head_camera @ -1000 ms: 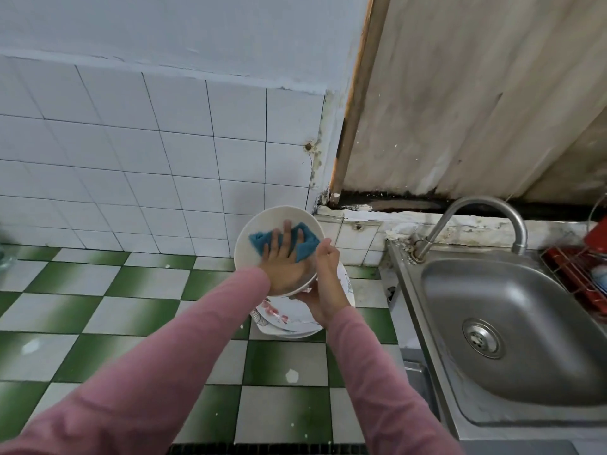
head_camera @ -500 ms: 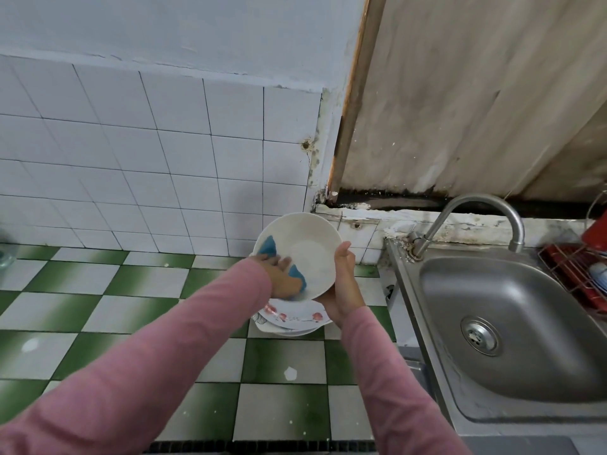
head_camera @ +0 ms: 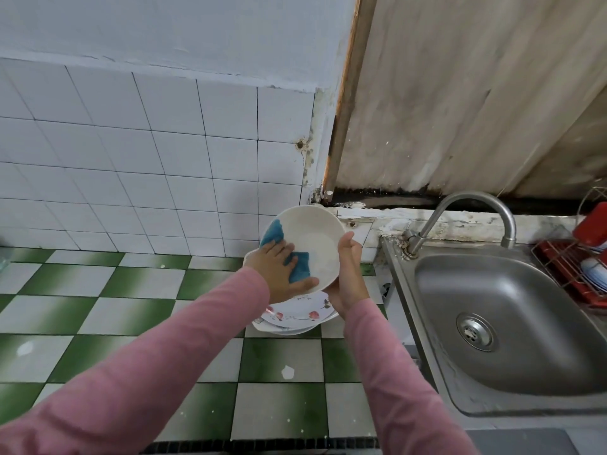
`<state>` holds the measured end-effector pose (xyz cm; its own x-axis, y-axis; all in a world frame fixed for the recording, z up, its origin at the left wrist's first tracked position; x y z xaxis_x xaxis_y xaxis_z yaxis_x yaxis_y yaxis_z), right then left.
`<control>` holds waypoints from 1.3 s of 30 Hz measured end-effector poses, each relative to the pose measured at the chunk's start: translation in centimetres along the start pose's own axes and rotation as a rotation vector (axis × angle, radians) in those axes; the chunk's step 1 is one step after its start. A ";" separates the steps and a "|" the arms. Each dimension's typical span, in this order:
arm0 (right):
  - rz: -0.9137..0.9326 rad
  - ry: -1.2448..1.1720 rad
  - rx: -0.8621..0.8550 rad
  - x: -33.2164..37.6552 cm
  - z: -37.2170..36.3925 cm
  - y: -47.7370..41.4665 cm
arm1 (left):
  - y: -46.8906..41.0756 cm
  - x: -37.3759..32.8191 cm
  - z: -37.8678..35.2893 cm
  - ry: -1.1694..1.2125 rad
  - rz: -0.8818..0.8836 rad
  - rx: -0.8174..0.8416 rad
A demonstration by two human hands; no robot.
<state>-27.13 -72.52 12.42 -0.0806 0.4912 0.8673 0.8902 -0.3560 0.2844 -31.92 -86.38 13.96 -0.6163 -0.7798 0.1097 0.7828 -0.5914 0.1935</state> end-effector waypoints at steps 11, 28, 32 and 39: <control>-0.013 -0.018 0.011 -0.4 0.4 -0.3 | 1.4 -3.0 0.0 1.004 -0.042 0.183; -0.238 -0.185 0.268 -1.8 -1.3 -0.1 | -1.6 -3.2 -0.1 0.678 0.108 -0.247; -0.253 -0.153 0.209 -2.0 -1.0 -0.5 | -1.0 -1.7 -0.4 0.083 0.203 -0.405; -0.239 -0.160 0.110 -2.9 -1.1 -0.7 | -0.1 -1.4 1.3 -0.412 0.258 -0.437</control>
<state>-28.03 -74.55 10.15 -0.2294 0.6730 0.7032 0.8984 -0.1316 0.4190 -31.29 -84.93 15.08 -0.3190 -0.8167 0.4808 0.8194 -0.4926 -0.2932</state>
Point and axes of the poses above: each hand's wrist, its own y-axis away from the middle knuckle, its own z-axis out of the back of the hand, x = y × z, the point moved 2 cm from there along -y, towards the middle knuckle, and after that the axes turned 7 degrees about -x, right-handed, at the moved point
